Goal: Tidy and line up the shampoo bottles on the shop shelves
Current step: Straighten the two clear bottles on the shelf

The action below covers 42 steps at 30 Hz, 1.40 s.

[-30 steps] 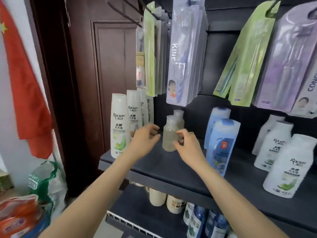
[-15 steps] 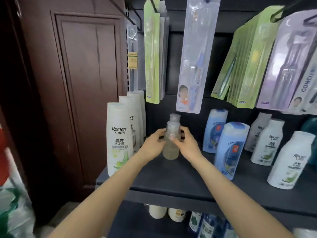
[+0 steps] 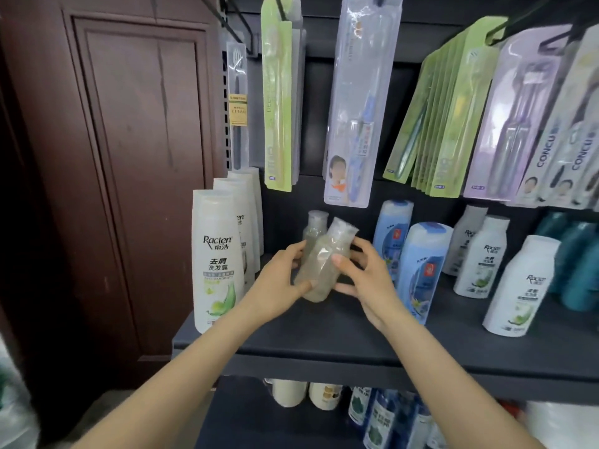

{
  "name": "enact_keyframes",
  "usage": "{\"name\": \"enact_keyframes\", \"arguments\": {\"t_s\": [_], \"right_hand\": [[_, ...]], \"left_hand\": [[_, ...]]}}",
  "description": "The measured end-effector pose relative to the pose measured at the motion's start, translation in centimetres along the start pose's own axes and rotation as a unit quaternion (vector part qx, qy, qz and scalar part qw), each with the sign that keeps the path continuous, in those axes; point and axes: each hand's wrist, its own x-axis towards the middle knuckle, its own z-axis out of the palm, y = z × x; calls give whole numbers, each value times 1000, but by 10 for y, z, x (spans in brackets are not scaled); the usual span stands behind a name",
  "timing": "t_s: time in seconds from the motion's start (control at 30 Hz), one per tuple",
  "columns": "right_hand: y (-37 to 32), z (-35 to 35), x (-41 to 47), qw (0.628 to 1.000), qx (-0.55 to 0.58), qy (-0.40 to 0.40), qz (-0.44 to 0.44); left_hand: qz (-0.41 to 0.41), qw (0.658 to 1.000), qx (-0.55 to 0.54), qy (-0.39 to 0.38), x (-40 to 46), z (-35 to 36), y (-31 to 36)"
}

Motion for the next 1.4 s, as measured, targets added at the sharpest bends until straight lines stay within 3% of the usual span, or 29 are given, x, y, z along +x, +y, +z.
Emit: {"name": "enact_keyframes", "arguments": {"t_s": [0.2, 0.4, 0.5, 0.6, 0.8, 0.87, 0.97, 1.1, 1.17, 1.27, 1.4], "right_hand": [[-11, -15, -22, 995, 86, -52, 24], [-14, -11, -32, 999, -9, 21, -43], [-17, -6, -35, 993, -80, 31, -76], [-19, -7, -36, 993, -82, 50, -74], [-23, -10, -36, 993, 102, 62, -2], [-24, -10, -35, 991, 117, 62, -14], [-27, -12, -35, 987, 144, 59, -40], [-31, -14, -34, 981, 185, 23, -55], [-33, -17, -35, 984, 166, 6, -59], [-35, -24, -37, 995, 81, 25, -53], [-31, -27, -39, 995, 80, 51, -29]], "left_hand": [[8, 998, -32, -59, -15, -7, 3], [37, 999, -12, 28, -32, 3, 2], [56, 994, 60, 68, -37, 3, 3], [99, 977, 142, 126, -43, -1, 8], [232, 901, 326, 168, -47, -6, 12], [197, 933, 261, 148, -45, -10, 12], [74, 993, 42, 77, -43, -17, 17], [-15, 996, -85, -32, -39, -23, 12], [2, 995, -91, -28, -42, -20, 13], [52, 994, -70, 62, -46, -17, 14], [133, 981, 66, 123, -48, -16, 10]]}}
